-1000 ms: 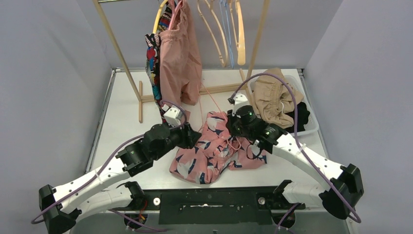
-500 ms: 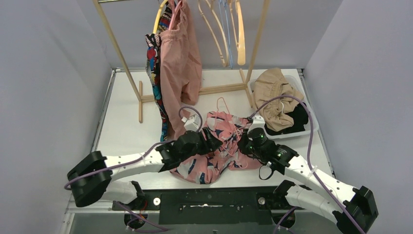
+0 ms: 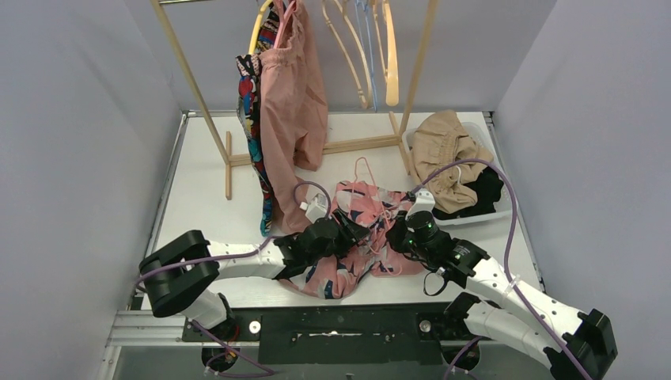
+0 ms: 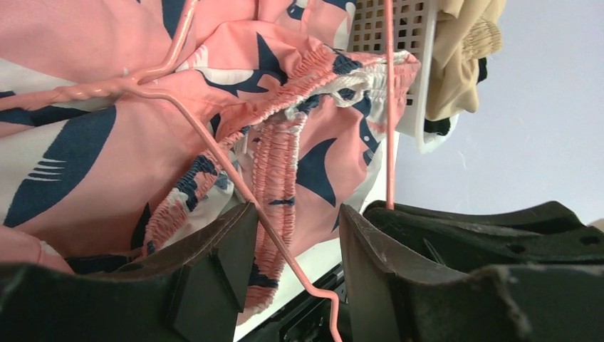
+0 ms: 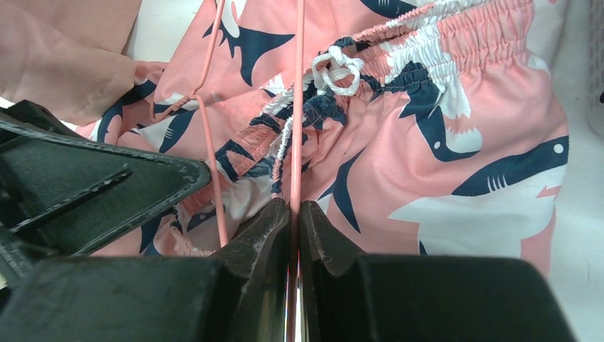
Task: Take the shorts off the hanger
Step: Adjust the hanger.
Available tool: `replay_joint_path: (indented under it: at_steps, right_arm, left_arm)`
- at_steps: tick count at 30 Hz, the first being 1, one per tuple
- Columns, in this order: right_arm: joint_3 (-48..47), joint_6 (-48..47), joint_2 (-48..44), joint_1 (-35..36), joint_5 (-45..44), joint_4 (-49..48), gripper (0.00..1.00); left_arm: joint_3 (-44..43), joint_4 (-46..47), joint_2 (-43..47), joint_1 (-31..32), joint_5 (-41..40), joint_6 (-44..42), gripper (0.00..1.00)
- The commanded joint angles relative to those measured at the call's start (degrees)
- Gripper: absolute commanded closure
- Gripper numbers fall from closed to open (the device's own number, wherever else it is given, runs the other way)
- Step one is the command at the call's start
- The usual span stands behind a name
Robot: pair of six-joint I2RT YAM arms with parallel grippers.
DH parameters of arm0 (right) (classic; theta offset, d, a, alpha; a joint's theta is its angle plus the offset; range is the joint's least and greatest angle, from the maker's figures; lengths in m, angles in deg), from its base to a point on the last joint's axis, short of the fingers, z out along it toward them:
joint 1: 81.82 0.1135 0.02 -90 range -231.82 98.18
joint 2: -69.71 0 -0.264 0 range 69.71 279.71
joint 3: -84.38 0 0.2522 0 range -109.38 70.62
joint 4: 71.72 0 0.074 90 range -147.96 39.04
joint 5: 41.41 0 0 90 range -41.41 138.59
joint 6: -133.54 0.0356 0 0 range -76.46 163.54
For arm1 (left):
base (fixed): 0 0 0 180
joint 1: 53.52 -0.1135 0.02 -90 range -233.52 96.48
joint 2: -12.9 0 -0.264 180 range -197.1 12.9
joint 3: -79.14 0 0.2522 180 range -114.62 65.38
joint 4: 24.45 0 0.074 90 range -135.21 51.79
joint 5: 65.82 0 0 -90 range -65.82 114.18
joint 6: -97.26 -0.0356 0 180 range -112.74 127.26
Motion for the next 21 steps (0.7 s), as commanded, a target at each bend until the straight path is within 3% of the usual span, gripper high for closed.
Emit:
replay_joint_path:
  at_steps: [1, 13, 16, 18, 21]
  right_arm:
    - [-0.7, 0.2, -1.1, 0.4, 0.0, -2.6, 1.00]
    - [-1.6, 0.0, -0.8, 0.4, 0.7, -2.0, 1.00]
    - [-2.2, -0.7, -1.7, 0.4, 1.1, -1.5, 0.99]
    - [-3.0, -1.6, -2.4, 0.4, 0.9, -0.4, 0.97]
    - [-4.2, -2.4, -3.1, 0.4, -0.4, 2.9, 0.96]
  left_arm:
    - [-2.4, 5.1, -2.5, 0.3, -1.9, 2.3, 0.55]
    - [2.0, 6.0, -1.4, 0.5, -3.8, 3.4, 0.57]
    - [0.4, 6.4, -3.0, 0.3, -3.1, 0.8, 0.68]
    - [-1.1, 6.2, -3.5, 0.2, -2.9, -3.5, 0.87]
    - [-2.8, 4.3, -2.5, 0.6, -3.8, -5.9, 1.00]
